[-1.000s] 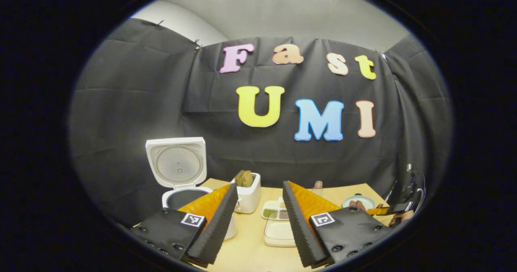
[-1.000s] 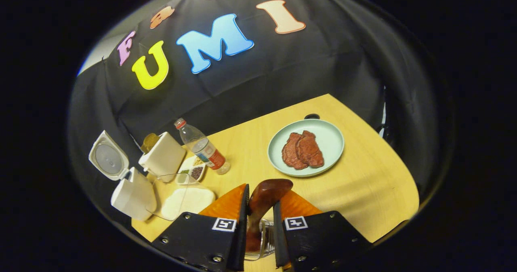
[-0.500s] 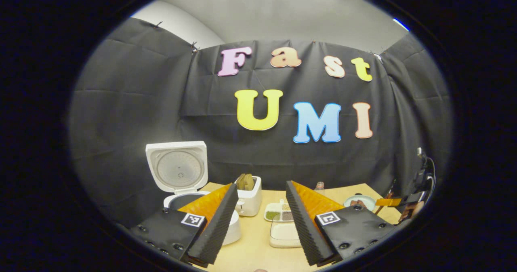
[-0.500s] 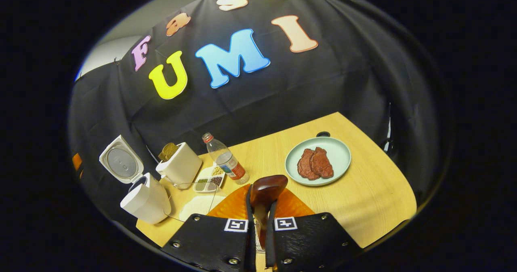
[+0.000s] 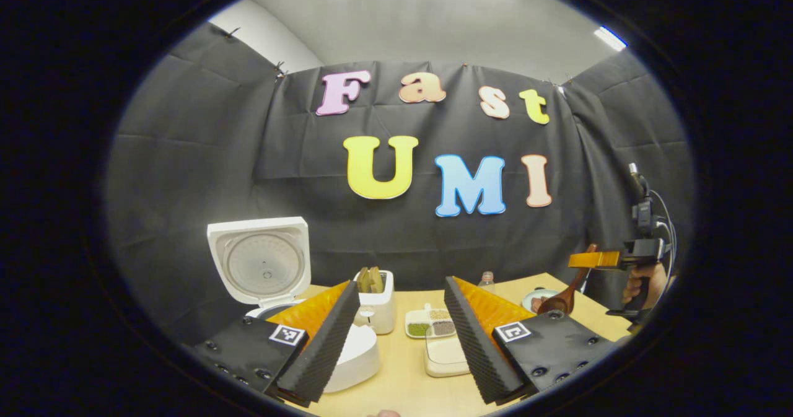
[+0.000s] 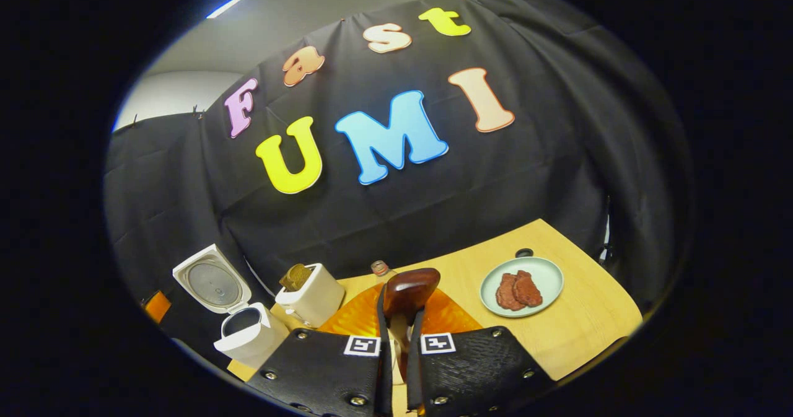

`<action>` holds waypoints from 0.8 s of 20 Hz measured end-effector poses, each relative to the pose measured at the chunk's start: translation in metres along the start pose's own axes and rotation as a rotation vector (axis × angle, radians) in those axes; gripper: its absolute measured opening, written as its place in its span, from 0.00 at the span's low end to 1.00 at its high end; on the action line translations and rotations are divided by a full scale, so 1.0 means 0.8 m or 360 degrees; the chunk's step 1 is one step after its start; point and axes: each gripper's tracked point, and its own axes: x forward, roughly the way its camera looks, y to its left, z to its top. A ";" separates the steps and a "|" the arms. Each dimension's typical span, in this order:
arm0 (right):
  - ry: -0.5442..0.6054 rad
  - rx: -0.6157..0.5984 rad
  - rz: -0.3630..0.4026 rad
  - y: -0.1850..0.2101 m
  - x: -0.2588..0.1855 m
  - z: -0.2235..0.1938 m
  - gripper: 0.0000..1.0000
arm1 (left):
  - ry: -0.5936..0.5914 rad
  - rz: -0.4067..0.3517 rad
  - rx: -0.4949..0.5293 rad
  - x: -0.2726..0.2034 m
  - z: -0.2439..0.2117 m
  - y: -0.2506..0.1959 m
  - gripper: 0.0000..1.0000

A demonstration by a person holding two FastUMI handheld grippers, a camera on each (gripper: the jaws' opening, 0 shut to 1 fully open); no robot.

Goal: Close the left gripper, press the button to open the rice cooker; take a wooden spoon from the chopstick holder with the right hand, scoop a spoonful of rice and pour it into the rice cooker, then put the wooden spoon back into the chopstick holder.

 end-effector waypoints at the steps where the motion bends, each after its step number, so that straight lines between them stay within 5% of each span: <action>1: 0.0010 -0.0001 0.0023 0.017 0.010 -0.007 0.09 | 0.0002 -0.0002 -0.0004 -0.001 0.000 0.008 0.92; 7: 0.0157 -0.0049 0.0074 0.083 0.096 -0.091 0.09 | 0.0021 -0.0027 -0.0040 -0.002 -0.009 0.044 0.96; 16: 0.0374 -0.0162 0.0016 0.103 0.162 -0.210 0.10 | 0.0128 0.0057 -0.0069 -0.008 -0.042 0.104 0.96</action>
